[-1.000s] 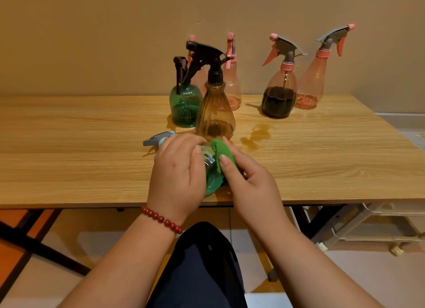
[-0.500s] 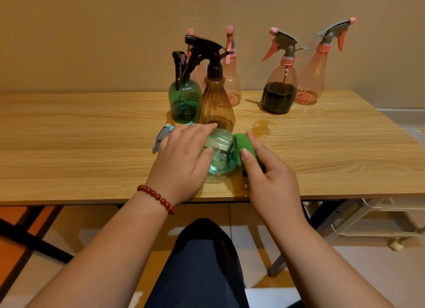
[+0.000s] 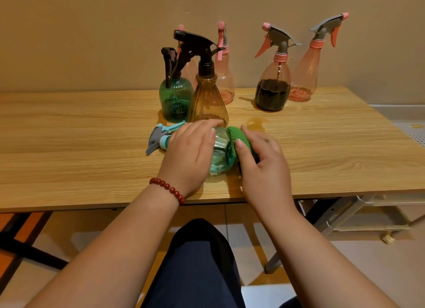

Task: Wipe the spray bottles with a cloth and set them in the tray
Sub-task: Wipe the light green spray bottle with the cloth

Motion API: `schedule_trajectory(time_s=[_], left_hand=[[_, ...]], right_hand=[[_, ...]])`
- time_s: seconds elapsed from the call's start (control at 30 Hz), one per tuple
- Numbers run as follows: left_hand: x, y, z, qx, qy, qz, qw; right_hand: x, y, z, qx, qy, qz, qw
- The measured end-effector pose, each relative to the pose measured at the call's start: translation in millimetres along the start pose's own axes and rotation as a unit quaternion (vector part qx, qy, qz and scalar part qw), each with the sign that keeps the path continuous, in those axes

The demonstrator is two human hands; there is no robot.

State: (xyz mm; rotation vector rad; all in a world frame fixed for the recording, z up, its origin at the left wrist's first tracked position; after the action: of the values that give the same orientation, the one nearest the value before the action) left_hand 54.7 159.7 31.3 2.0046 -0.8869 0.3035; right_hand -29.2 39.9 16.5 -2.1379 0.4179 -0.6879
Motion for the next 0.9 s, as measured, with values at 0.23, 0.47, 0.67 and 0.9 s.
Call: schedule_trajectory(time_s=[0.23, 0.47, 0.67, 0.9], left_hand=[[0.3, -0.7, -0.1, 0.000, 0.021, 0.002, 1.000], [-0.2, -0.5, -0.9, -0.001, 0.027, 0.003, 1.000], [-1.0, -4.2, -3.5, 0.000, 0.033, -0.004, 0.999], [-1.7, -4.3, -3.7, 0.003, 0.029, -0.008, 1.000]], right_hand=[[-9.6, 5.0, -1.3, -0.018, 0.045, -0.023, 0.999], [-2.4, 0.4, -9.2, -0.011, 0.052, -0.014, 0.998], [5.7, -5.6, -5.2, -0.111, -0.027, -0.048, 0.992], [11.8, -8.8, -18.8, -0.080, -0.008, -0.054, 0.995]])
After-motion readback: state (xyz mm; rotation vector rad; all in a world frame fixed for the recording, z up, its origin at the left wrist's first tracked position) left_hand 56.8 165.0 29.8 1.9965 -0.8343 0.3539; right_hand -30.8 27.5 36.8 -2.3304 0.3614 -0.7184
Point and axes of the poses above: each hand's wrist, its own x-axis towards the middle knuckle, its own z-axis out of the palm, y = z × x, the point moved 8 cm from there along x, towards the middle knuckle, and after that the axes turned 11 degrees about -x, right-handed, at the moved point
